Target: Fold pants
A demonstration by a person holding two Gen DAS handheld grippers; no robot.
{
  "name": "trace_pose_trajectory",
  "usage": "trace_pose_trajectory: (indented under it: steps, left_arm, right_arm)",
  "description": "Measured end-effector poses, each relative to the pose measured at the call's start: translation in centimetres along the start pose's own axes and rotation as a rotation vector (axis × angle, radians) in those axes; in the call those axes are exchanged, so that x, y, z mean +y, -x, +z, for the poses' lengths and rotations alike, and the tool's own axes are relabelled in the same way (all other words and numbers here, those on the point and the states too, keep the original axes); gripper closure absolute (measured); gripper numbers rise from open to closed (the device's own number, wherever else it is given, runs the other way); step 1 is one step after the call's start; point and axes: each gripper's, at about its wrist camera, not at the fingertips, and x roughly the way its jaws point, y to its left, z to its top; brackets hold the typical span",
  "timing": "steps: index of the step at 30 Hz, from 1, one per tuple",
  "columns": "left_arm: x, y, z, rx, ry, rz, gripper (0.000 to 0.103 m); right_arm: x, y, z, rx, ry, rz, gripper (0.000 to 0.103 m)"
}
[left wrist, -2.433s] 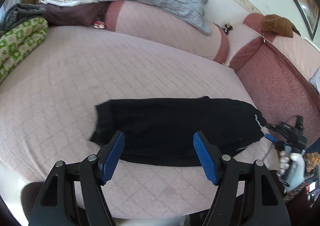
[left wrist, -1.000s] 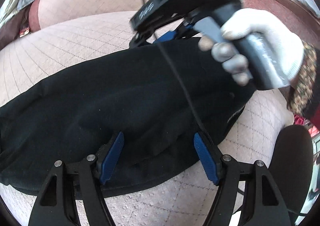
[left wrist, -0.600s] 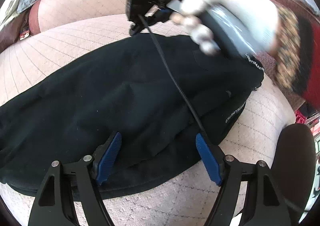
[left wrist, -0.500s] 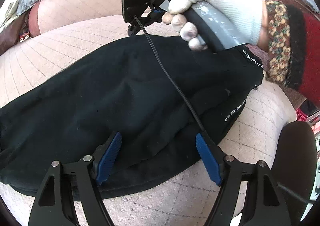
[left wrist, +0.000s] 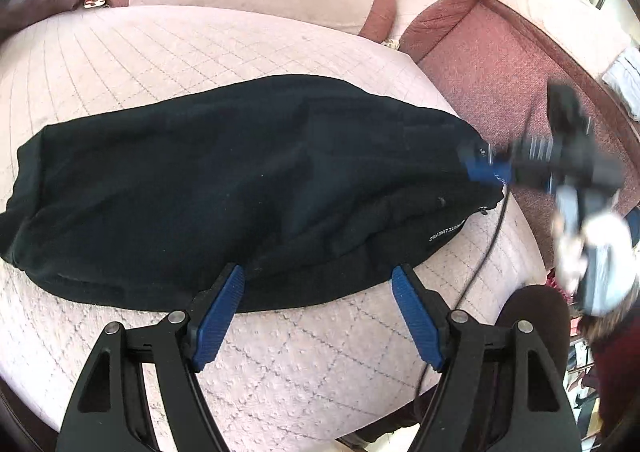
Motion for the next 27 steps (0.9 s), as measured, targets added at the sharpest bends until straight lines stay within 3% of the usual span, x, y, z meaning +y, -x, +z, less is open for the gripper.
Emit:
trace_pose_trajectory:
  steps: [1,2,3,7,11,15,16,20,27]
  left_arm:
    - [0.0,0.2,0.1,-0.003,0.0,0.004,0.028]
    - [-0.1,0.5,0.4,-0.011,0.001,0.003,0.028]
    - [0.0,0.7,0.6,-0.016,0.003,0.002,0.028]
    - [0.8,1.6,0.7,-0.038,0.032,0.026,0.028]
    - [2.3,2.5,0.6,-0.052,0.088,0.051,0.028]
    - [3.3,4.2,0.0,-0.077,0.114,0.065,0.028]
    - [3.6,4.6,-0.2,-0.083,0.119,0.069,0.028]
    - [4.9,5.9,-0.6,-0.109,0.155,0.062,0.027]
    - [6.1,6.7,-1.1,-0.138,0.188,0.039,0.027]
  right_arm:
    - [-1.3,-0.4,-0.9,0.024,-0.032,-0.065,0.067]
    - [-2.9,-0.2,-2.0,0.033,-0.078,-0.104,0.083]
    - [-4.2,0.6,-3.0,0.01,-0.131,-0.076,0.088]
    - [-2.1,4.0,-5.0,-0.092,-0.098,0.049,0.08]
    - [2.4,0.9,-6.7,0.002,-0.071,0.272,0.078]
    - [4.1,-2.8,-6.6,0.057,-0.154,0.361,0.076]
    - [4.5,-3.2,-6.5,0.063,-0.168,0.364,0.076]
    - [5.5,-4.2,-6.1,0.073,-0.223,0.244,0.073]
    - [4.7,-5.4,-6.6,0.048,-0.466,0.151,0.07]
